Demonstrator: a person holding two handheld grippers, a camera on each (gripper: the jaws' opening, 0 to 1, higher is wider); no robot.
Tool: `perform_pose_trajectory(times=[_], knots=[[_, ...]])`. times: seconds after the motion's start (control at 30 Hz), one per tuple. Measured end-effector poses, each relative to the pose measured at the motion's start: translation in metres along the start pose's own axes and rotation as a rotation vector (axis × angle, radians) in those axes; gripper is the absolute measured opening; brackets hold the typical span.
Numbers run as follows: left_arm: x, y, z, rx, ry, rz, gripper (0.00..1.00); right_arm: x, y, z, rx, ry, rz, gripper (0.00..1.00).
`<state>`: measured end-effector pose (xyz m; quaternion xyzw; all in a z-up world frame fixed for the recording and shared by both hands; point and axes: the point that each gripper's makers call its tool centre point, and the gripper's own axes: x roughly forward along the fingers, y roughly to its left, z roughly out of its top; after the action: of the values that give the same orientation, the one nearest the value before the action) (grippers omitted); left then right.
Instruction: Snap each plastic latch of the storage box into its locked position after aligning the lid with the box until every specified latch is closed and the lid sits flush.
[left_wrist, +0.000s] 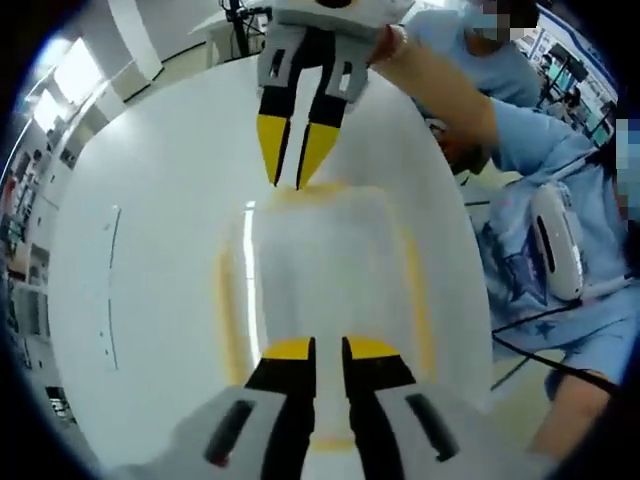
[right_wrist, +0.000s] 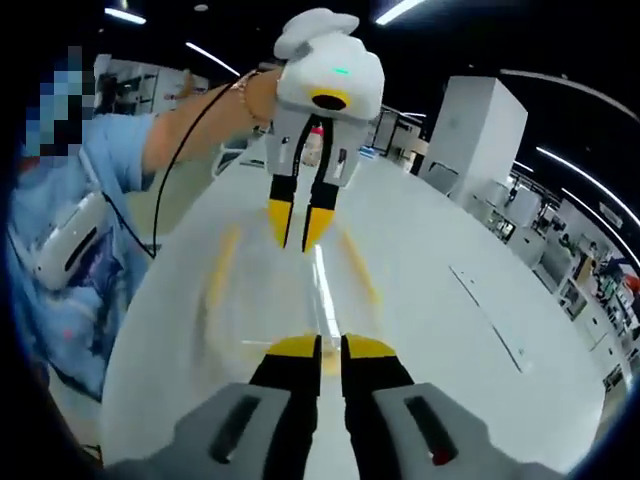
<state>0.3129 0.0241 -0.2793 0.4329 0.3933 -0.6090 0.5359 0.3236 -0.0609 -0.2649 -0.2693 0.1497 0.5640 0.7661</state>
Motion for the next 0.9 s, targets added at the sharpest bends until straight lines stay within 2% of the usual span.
perform_pose_trajectory(times=[0.13,0.33,0.5,0.67,0.77,0.9], knots=[[0.005,0.006,0.001,-0.008,0.025,0.025,0.01,0.004,-0.001,0.005,-0.021,-0.004,0.002,0.06],[0.006,0.005,0.001,-0.035,0.056,0.030,0.00,0.011,0.006,0.016,-0.038,-0.048,0.031,0.05],[0.006,0.005,0.001,-0.057,0.069,0.027,0.00,0.020,0.009,0.005,-0.076,-0.003,0.035,0.00],[0.007,0.005,0.002,-0.074,0.091,0.024,0.00,0.013,0.010,0.000,-0.054,-0.023,0.029,0.00],[0.008,0.004,0.002,-0.072,0.113,0.026,0.00,0.008,0.008,-0.003,-0.021,-0.053,0.008,0.00],[0.008,0.004,0.001,-0.063,0.128,0.026,0.00,0.004,0.009,-0.004,0.007,-0.127,-0.027,0.00]])
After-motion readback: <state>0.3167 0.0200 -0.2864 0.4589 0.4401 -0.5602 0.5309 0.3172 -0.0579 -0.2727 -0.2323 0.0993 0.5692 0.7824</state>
